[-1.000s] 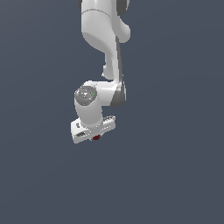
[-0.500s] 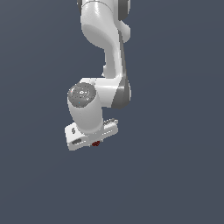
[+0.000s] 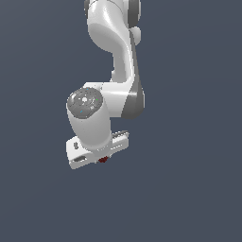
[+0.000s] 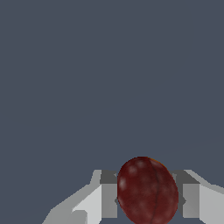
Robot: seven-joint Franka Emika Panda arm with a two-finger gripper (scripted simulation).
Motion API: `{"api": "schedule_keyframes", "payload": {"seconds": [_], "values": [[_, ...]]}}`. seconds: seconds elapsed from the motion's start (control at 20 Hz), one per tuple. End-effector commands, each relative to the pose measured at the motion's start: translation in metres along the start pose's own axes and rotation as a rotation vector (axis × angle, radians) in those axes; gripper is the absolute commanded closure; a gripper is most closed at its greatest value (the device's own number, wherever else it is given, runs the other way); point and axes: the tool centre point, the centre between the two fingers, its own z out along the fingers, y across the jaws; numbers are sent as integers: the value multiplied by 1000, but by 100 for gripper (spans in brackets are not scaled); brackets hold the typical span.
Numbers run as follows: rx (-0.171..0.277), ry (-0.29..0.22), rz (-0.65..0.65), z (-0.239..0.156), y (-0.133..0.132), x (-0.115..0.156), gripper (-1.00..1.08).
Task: Pick up the object and move it to a goal position.
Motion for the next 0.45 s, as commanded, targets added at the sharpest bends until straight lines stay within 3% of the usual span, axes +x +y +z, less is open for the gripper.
{"api": "schedule_keyframes", "payload": {"seconds": [0.0, 0.4], "values": [[0, -1, 0, -3, 1, 4, 108], [0, -1, 0, -5, 2, 7, 108]]}}
